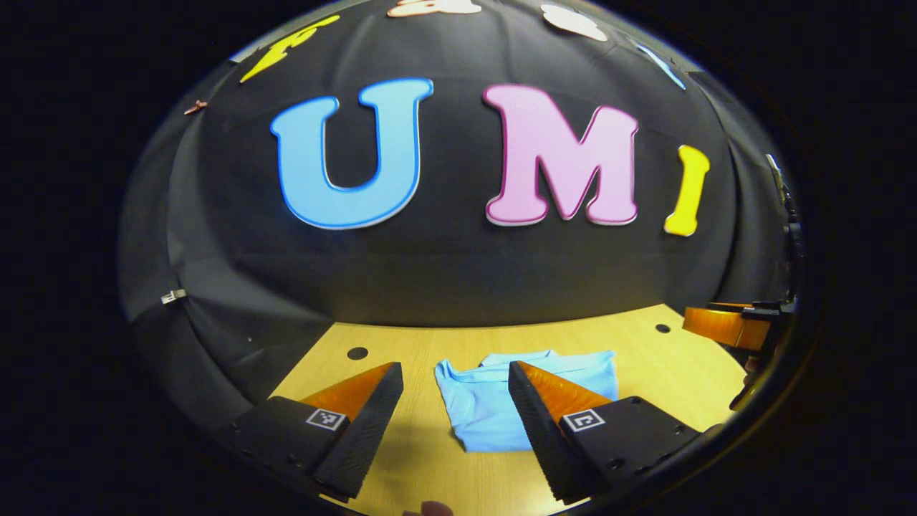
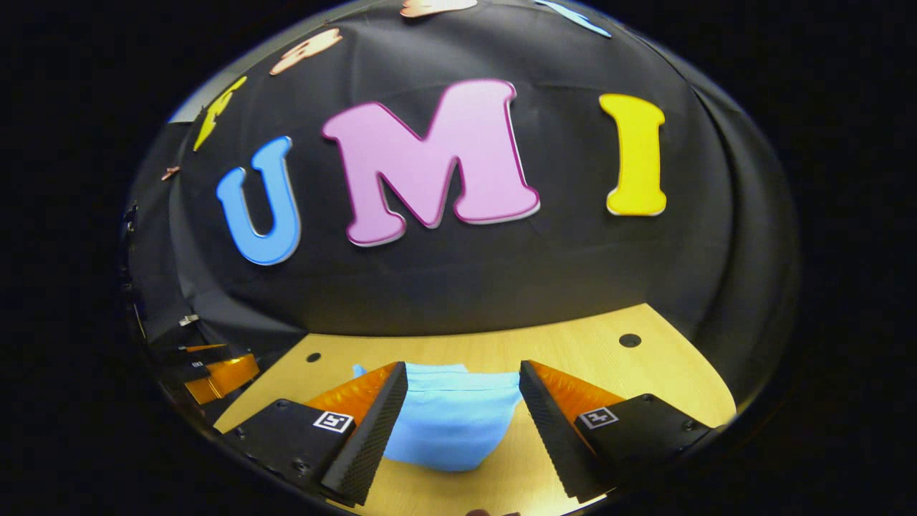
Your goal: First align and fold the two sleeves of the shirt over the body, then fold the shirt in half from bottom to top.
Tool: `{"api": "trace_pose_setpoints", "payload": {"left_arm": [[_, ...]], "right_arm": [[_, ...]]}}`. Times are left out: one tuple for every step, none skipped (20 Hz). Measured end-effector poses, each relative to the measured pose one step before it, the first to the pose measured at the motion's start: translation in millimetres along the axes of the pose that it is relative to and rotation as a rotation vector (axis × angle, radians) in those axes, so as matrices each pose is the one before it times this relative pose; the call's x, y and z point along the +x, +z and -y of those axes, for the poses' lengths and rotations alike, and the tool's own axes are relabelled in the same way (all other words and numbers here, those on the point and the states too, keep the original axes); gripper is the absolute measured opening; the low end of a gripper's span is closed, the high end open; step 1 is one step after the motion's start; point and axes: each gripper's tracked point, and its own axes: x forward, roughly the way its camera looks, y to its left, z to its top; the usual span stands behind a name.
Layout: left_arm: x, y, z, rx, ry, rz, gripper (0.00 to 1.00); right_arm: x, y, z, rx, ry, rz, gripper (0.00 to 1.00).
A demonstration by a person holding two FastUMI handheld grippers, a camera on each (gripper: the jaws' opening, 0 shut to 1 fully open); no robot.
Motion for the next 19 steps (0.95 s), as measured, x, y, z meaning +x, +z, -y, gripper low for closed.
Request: {"api": "trace_pose_setpoints", "payload": {"left_arm": [[-22.23,7.63,0.06,0.00213,-0.00501,0.02085,0.94],[-20.35,5.89,0.57,0.00114,-0.00746,0.01962,0.94],[-19.7,5.6,1.57,-0.00224,-0.01093,0.01297,0.94],[-18.7,0.53,1.24,-0.0052,-0.01495,0.00456,0.94],[-17.62,2.11,2.08,-0.0137,-0.01103,0.00125,0.94],[-14.79,0.51,-0.17,-0.02572,-0.0116,-0.00105,0.94],[-14.23,1.22,2.97,-0.02176,-0.01331,-0.00261,0.94],[-12.13,1.34,0.18,-0.00956,-0.00106,0.00276,0.94],[-10.97,2.36,-0.98,0.00448,-0.00104,0.01141,0.94],[-9.34,2.58,-1.54,0.01163,0.00633,0.01241,0.94],[-7.07,1.88,-2.02,0.01683,0.00297,0.00805,0.95],[-5.07,1.08,-1.45,0.01905,0.00321,0.00862,0.95],[-3.76,5.62,-2.41,0.02309,0.00673,0.02066,0.96],[-3.44,5.75,-1.93,0.02316,0.00614,0.01909,0.96],[-1.5,4.74,-0.09,0.01901,-0.00105,0.01302,0.96],[-1.3,0.35,-0.26,0.01312,0.00068,0.00337,0.96],[-0.88,-1.37,1.7,0.00496,-0.00726,-0.00954,0.96],[-1.62,-0.79,2.44,0.00074,-0.00592,-0.00634,0.96],[-1.36,1.0,-0.01,-0.00041,-0.00136,-0.00181,0.96]], "right_arm": [[-16.55,4.5,-11.01,-0.00214,0.01375,0.01002,0.98],[-17.96,4.48,-12.02,0.00052,0.0162,0.00777,0.98],[-15.24,4.63,-11.24,-0.00565,0.01326,0.01207,0.98],[-14.15,3.31,-9.15,-0.00717,0.00603,0.00991,0.98],[-11.77,2.94,-9.8,-0.00671,0.00942,0.00847,0.97],[-11.75,2.15,-9.47,-0.0049,0.00685,0.00415,0.97],[-10.26,1.84,-9.46,0.00178,0.00696,0.00075,0.98],[-10.18,1.55,-12.9,0.00409,0.0191,0.00343,0.97],[-13.77,4.25,-11.6,-0.01061,0.01355,0.01061,0.97],[-8.78,2.7,-8.48,-0.01637,-0.00007,0.00858,0.97],[-8.85,-0.35,-6.3,-0.0143,0.00191,0.00288,0.97],[-7.36,0.59,-7.81,-0.00385,0.00682,0.00354,0.97],[-3.62,2.46,-6.03,-0.0011,0.00318,0.00643,0.98],[-4.14,2.24,-3.31,-0.0035,0.00204,0.00897,0.97],[-2.54,0.99,-2.72,-0.00485,-0.00213,0.0005,0.97],[-3.46,-0.86,-0.52,0.00282,-0.00034,-0.00691,0.97],[-2.39,1.29,-3.79,0.01188,0.00181,0.00125,0.97],[-1.43,1.57,-2.52,0.00893,0.00323,0.00034,0.97],[-1.83,1.15,0.49,-0.00196,-0.00168,0.00308,0.98]]}}
